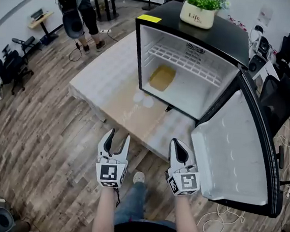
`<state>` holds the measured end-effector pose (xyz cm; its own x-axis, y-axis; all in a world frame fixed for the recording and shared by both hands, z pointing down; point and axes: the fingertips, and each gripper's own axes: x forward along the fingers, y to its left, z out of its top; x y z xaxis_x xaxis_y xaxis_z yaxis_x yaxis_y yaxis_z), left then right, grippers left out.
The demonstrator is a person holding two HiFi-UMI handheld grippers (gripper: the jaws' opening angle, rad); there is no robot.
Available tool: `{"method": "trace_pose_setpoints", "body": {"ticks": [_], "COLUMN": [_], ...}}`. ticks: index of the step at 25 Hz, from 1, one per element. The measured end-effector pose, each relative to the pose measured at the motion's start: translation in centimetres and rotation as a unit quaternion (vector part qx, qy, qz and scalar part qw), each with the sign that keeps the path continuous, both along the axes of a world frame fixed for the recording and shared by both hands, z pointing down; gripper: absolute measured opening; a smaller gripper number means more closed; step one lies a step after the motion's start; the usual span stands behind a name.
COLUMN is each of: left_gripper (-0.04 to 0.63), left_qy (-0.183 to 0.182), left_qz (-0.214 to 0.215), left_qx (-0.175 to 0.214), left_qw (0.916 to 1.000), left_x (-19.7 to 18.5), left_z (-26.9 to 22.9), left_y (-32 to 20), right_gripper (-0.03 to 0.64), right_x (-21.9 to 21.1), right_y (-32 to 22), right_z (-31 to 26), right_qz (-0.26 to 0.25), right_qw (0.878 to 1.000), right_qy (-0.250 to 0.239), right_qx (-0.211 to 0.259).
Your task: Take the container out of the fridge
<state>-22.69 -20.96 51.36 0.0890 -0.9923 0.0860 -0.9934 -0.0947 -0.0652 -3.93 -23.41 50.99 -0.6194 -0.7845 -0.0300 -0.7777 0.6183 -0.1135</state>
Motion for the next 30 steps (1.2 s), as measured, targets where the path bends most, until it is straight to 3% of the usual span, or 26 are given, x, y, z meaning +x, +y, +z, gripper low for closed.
{"method": "trace_pose_setpoints", "body": {"ticks": [5, 12, 19, 25, 30], "left_gripper": [0.218, 0.218, 0.218, 0.222, 0.216], "left_qy": [-0.009, -0.027, -0.082, -0.12, -0.179], "left_qz": [0.041, 0.119, 0.199, 0.251, 0.27], "left_qx": [-0.016, -0.028, -0.048, -0.08, -0.109], "left_qw": [0.999, 0.9921, 0.9754, 0.9571, 0.9398], "left_x": [-2.6, -1.5, 2.4, 4.8, 5.7], "left_z": [0.7, 0.5, 1.6, 3.9, 5.5], "left_y": [-10.0, -19.3, -24.0, -26.5, -28.6], "right_gripper": [0.0, 0.0, 0.0, 0.0, 0.0], "right_x": [-2.8, -3.6, -2.0, -2.3, -2.8], "right_y": [-8.4, -14.7, -16.3, -16.3, -16.6], "right_z": [-0.3, -1.1, -1.3, -1.0, -1.2], "right_qz": [0.028, 0.064, 0.089, 0.057, 0.035], "right_qw": [1.0, 0.997, 0.995, 0.997, 0.998], "right_qy": [0.01, 0.03, 0.033, 0.051, 0.054], "right_qx": [-0.004, -0.006, -0.013, -0.016, -0.016]}}
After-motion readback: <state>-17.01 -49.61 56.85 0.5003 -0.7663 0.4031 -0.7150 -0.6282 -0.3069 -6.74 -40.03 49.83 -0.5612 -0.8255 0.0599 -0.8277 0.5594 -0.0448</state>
